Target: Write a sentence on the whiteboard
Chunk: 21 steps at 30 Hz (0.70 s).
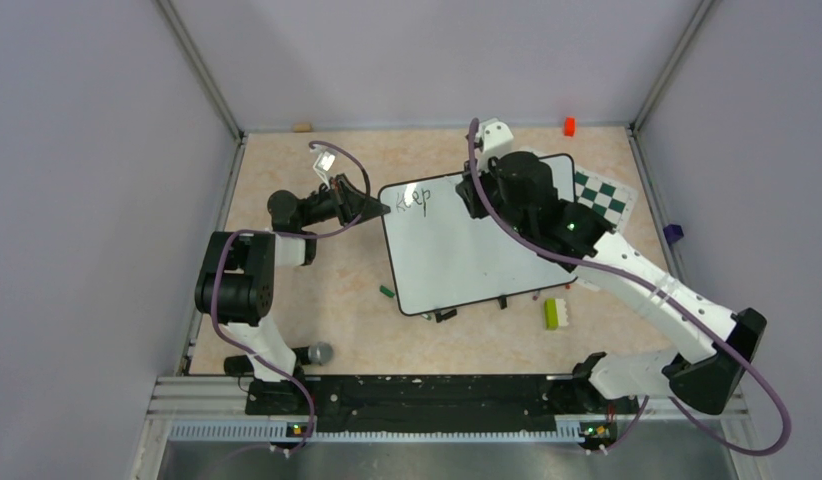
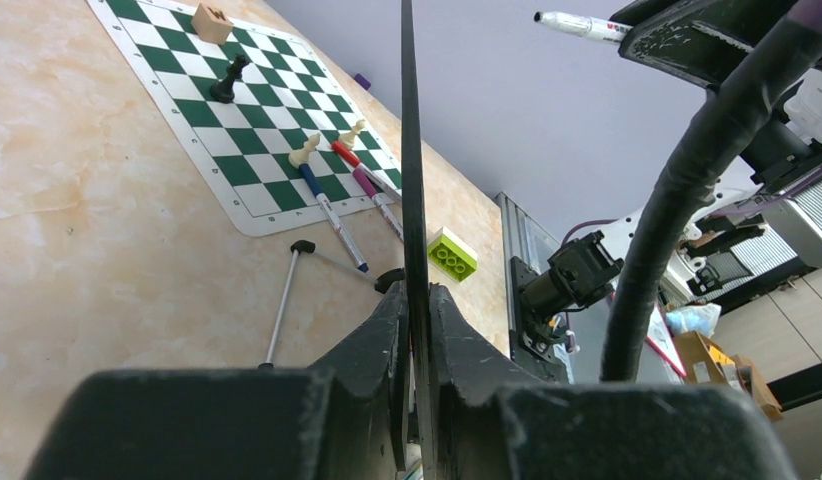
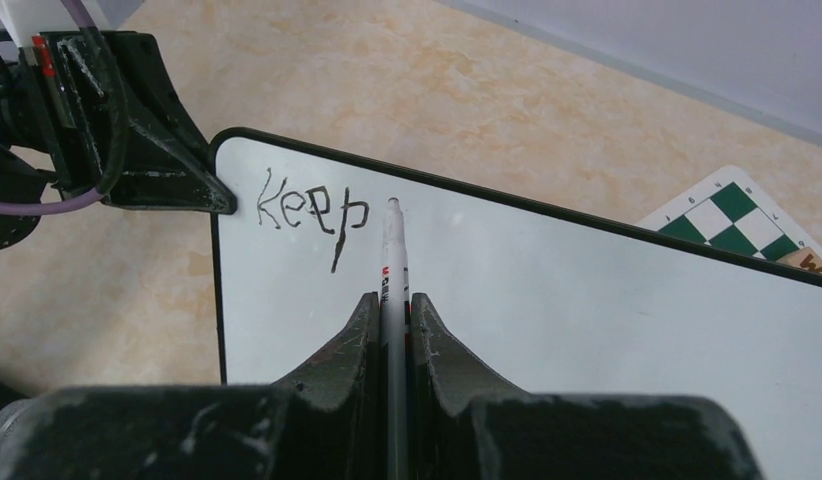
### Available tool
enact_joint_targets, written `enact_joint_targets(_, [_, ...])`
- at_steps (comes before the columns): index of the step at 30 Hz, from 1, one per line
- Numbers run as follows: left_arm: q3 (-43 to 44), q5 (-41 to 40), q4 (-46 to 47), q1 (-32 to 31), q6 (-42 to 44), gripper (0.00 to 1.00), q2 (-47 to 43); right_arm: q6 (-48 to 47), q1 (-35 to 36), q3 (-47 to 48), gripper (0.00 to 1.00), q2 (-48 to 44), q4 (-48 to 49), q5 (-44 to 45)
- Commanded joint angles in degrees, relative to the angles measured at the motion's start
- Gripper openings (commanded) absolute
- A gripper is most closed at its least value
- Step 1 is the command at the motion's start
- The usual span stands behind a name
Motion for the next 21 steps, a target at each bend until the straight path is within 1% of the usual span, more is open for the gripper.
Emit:
enact_joint_targets(1, [-0.28, 3.28, 1.21, -0.19, 3.19, 0.10, -1.15, -0.68, -0.50, 0.13, 0.00, -3.18, 1.85, 1.07])
enact_joint_targets(8, [-0.33, 3.37, 1.24, -0.27, 3.27, 0.11, -1.39, -0.06, -0.53, -0.84, 0.00, -3.86, 1.52, 2.09])
enact_joint_targets(17, [-0.22, 3.56, 1.16, -0.36, 3.38, 0.11, -1.75, 0.40, -0.52, -2.15, 0.00, -3.31, -1.58, 4.52])
enact_joint_targets(21, [-0.18, 3.64, 1.16, -0.36, 3.37, 0.11, -1.85, 0.07, -0.54, -1.99, 0.00, -2.42, -2.08, 3.12])
